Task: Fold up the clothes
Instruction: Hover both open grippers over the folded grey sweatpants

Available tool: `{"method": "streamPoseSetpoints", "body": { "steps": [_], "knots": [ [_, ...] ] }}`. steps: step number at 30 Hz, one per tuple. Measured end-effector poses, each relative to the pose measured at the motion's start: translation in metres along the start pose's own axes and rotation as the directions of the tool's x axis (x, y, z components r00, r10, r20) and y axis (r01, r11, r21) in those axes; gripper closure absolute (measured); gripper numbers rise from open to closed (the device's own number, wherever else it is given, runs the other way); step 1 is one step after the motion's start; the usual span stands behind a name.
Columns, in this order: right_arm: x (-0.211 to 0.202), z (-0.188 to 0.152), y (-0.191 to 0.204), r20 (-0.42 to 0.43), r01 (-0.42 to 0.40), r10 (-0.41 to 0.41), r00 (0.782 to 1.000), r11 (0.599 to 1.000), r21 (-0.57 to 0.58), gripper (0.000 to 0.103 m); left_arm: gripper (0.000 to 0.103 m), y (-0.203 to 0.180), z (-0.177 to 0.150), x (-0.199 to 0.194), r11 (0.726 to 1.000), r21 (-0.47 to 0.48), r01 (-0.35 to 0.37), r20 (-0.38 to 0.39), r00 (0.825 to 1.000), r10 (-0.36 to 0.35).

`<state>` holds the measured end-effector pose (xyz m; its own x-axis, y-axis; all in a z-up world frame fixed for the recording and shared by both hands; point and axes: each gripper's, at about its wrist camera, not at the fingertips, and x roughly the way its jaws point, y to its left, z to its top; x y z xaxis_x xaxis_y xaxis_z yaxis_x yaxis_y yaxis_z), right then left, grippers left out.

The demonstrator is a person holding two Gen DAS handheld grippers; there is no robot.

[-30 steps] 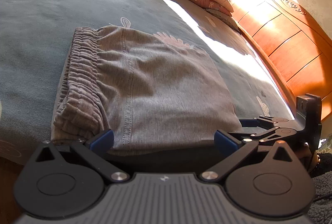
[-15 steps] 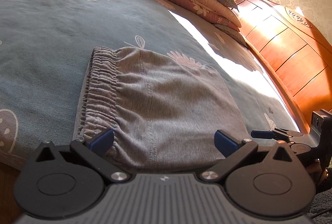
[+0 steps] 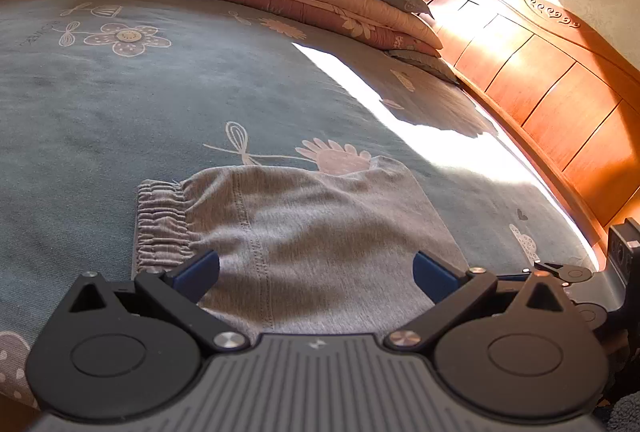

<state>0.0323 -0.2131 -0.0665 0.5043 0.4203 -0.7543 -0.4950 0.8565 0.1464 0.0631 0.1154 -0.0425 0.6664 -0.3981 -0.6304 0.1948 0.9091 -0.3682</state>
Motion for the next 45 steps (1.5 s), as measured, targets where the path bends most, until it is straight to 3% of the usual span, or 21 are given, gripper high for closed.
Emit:
{"method": "streamPoseSetpoints", "body": {
  "steps": [6,10,15,22,29,32,38,45],
  "knots": [
    [-0.002,0.0,0.001,0.004,0.007,-0.007,1.0,1.0,-0.003,0.0,0.001,0.035,0.017,0.042,0.995,-0.1,-0.028,-0.045,0.999,0.024],
    [-0.004,0.0,0.001,0.006,0.013,-0.013,1.0,1.0,-0.005,0.0,0.001,0.045,0.018,0.047,0.99,-0.143,-0.016,-0.025,1.0,0.012],
    [-0.005,0.001,0.002,0.012,0.006,-0.006,1.0,1.0,-0.004,0.0,0.001,0.026,0.019,0.023,0.996,-0.082,-0.027,-0.003,1.0,0.027],
    [-0.004,-0.001,0.006,0.011,-0.012,0.012,1.0,1.0,-0.006,0.0,0.001,-0.006,-0.008,-0.014,1.0,0.01,0.025,-0.016,1.0,-0.024],
    [-0.004,-0.003,0.009,0.014,-0.017,0.017,1.0,1.0,-0.011,0.0,0.001,0.005,-0.042,-0.006,0.999,-0.039,-0.008,-0.108,0.994,0.003],
    [-0.006,-0.003,0.008,0.016,-0.01,0.01,1.0,1.0,-0.008,0.0,0.001,0.009,-0.043,-0.01,0.998,-0.055,0.007,-0.096,0.995,-0.012],
    [-0.005,-0.004,0.001,0.02,-0.007,0.007,1.0,1.0,0.023,0.0,0.001,0.005,-0.03,-0.024,0.999,-0.008,-0.052,-0.044,0.998,0.051],
    [-0.003,-0.004,-0.002,0.011,-0.005,0.005,1.0,1.0,0.029,0.0,0.001,0.038,-0.02,-0.026,0.988,-0.137,-0.07,0.019,0.997,0.073]
  ]
}}
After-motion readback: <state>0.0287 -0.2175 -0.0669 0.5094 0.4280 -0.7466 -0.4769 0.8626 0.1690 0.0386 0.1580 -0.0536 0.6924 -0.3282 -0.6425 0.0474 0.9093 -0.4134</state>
